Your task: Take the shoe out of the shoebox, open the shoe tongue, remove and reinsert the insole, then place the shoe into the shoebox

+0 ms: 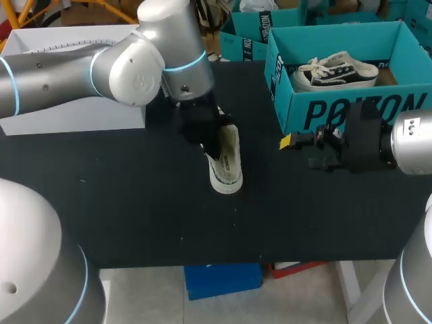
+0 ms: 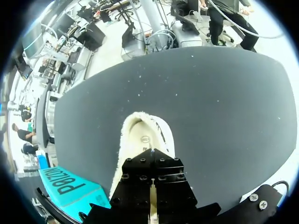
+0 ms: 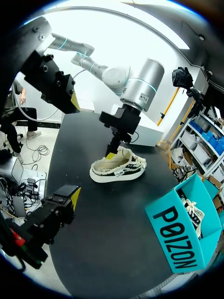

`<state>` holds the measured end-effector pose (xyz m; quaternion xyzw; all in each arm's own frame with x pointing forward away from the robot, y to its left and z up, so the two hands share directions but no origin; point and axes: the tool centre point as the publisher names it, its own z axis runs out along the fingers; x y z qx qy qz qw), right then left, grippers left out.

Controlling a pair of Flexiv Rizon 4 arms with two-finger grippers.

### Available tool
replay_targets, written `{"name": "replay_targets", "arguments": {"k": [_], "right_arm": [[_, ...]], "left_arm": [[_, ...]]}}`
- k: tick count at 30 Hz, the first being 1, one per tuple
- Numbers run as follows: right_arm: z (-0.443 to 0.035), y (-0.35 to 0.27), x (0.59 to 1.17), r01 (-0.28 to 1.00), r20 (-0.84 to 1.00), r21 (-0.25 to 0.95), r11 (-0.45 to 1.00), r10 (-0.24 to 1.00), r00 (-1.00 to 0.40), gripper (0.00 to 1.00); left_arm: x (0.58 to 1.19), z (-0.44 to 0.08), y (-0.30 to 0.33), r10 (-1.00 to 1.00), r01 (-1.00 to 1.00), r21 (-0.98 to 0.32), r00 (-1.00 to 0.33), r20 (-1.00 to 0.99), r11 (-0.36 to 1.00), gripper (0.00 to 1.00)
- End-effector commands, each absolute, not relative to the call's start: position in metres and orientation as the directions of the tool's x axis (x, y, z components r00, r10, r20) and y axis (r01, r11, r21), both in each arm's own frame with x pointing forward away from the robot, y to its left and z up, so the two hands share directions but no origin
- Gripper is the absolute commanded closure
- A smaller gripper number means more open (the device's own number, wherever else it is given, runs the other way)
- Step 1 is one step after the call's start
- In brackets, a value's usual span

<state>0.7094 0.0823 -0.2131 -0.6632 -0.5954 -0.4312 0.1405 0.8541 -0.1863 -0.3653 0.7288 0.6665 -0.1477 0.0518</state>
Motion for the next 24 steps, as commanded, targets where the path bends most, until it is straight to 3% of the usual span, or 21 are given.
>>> {"name": "replay_targets", "arguments": {"k": [1,5,7,13,17,18,24], "right_arm": [[-0.213,0.082,0.709,0.911,0.739,0.327,-0.252,0.669,-0.080,0.00],[-0.213,0.082,0.709,0.911,0.739,0.327,-0.252,0.669,-0.080,0.00],[-0.213,0.082,0.709,0.911,0.739,0.327,-0.252,0.669,-0.080,0.00],[-0.213,0.082,0.709,0.911,0.739,0.327,-0.252,0.669,-0.080,0.00],[-0.213,0.082,0.709,0.911,0.739,0.327,-0.252,0.669,-0.080,0.00],[-0.213,0.082,0.709,0.911,0.739,0.327,-0.252,0.669,-0.080,0.00],[-0.213,0.082,0.709,0.911,0.739,0.327,-0.252,0.669,-0.080,0.00]], "left_arm": [[0.849,-0.348,-0.173,0.958,0.992,-0.093,0.057,-0.280,-0.086,1.00],[0.851,-0.343,-0.166,0.960,0.995,-0.081,0.035,-0.278,-0.060,0.91],[0.852,-0.341,-0.162,0.960,0.996,-0.078,0.028,-0.277,-0.051,0.70],[0.855,-0.338,-0.156,0.959,0.997,-0.069,0.009,-0.284,-0.030,0.47],[0.857,-0.332,-0.155,0.953,0.998,-0.061,0.001,-0.304,-0.021,0.20],[0.857,-0.330,-0.154,0.949,0.998,-0.060,-0.007,-0.314,-0.013,0.03],[0.862,-0.323,-0.148,0.914,0.994,-0.102,-0.082,-0.397,0.045,0.00]]}}
